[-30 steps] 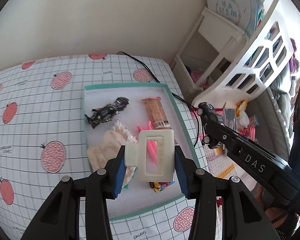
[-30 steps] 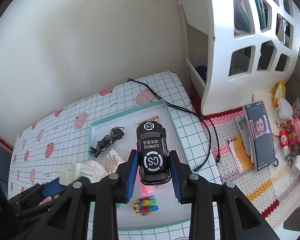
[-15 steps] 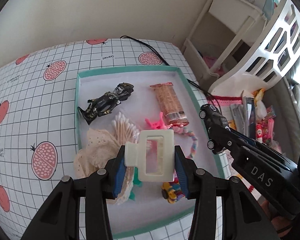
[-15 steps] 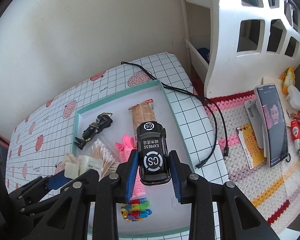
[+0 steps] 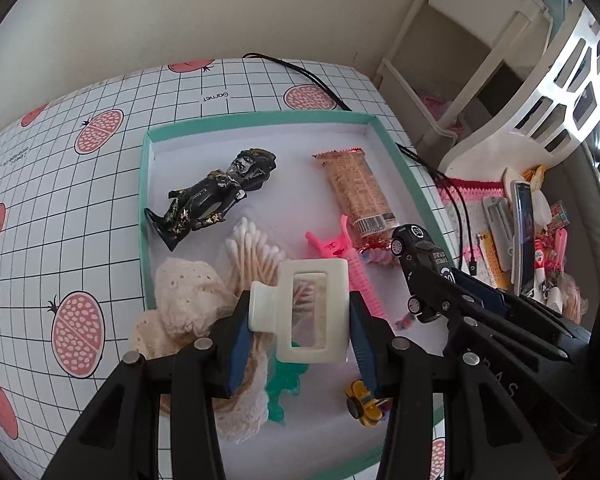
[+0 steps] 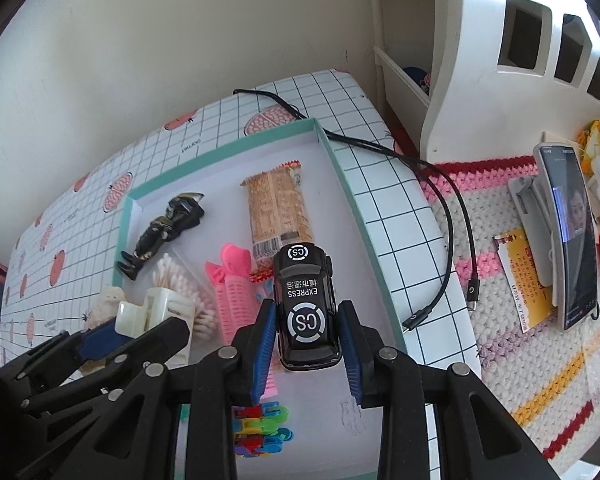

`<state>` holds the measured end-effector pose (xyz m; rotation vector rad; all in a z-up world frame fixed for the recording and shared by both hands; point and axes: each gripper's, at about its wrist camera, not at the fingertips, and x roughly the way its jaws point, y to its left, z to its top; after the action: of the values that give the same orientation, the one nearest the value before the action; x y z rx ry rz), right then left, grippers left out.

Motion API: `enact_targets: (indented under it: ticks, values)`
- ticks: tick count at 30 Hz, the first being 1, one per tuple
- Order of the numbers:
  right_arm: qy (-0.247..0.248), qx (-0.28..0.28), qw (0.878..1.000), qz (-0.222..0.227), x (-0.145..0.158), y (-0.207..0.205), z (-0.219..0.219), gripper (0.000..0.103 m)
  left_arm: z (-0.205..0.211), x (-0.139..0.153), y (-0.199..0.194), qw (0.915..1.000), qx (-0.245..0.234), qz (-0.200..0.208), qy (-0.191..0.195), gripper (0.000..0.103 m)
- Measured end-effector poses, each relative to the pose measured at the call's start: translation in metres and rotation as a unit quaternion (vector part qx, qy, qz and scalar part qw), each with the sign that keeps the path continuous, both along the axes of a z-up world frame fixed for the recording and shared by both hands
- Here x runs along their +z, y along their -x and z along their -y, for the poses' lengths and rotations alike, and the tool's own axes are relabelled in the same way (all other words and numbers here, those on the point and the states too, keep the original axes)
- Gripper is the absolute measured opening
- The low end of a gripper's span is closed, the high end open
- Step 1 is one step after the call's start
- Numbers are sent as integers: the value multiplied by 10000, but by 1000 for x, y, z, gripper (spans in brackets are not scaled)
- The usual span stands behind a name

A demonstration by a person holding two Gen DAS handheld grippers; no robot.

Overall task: Organize objects
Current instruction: 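Carry the hair clip with the left gripper while the right carries the toy car over the tray, then lower and open both grippers, releasing hair clip and toy car into the tray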

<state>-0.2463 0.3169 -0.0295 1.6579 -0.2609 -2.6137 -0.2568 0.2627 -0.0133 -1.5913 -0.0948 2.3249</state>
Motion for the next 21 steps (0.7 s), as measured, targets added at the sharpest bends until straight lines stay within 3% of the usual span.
enact_targets:
  ticks: [9,21]
  values:
    - [-14,36,9999,134,-12,2,0,34,-1,-1,1,10000,6,27,-3,47]
    - [-146,88,9998,45,-5,-1,2,36,3,16,-2,9998,37,-45,-179,48]
